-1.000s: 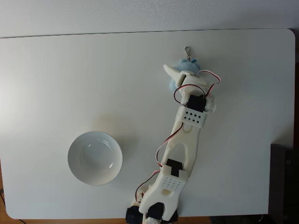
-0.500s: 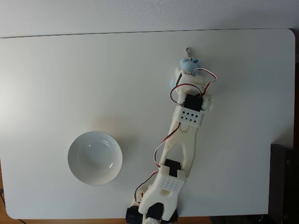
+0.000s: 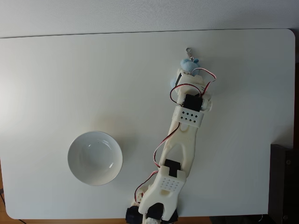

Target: Grasp a skyblue doll and put it into the bowl.

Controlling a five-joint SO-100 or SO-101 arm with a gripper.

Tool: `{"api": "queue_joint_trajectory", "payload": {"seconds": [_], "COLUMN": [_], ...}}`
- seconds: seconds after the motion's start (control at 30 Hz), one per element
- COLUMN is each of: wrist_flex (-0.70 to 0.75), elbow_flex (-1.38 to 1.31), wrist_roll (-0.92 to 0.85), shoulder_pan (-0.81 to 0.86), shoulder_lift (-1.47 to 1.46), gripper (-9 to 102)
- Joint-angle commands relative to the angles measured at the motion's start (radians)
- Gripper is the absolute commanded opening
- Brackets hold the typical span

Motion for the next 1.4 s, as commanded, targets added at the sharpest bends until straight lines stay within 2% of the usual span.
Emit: {"api": "queue_joint_trajectory", "payload": {"seconds": [0.0, 0.3, 0.7, 1.07, 1.37], "wrist_flex": [0.02, 0.037, 0.374, 0.474, 0.621], "elbow_flex": [0.009, 0.017, 0.003, 0.009, 0.003], "wrist_roll": [-0.006, -0.008, -0.008, -0.008, -0.008], "shoulder_pan": [0.003, 0.002, -0.023, -0.075, -0.245], "shoulder_lift": [0.037, 0.202, 0.552, 0.922, 1.1], "gripper": [0, 0, 0, 0, 0]}}
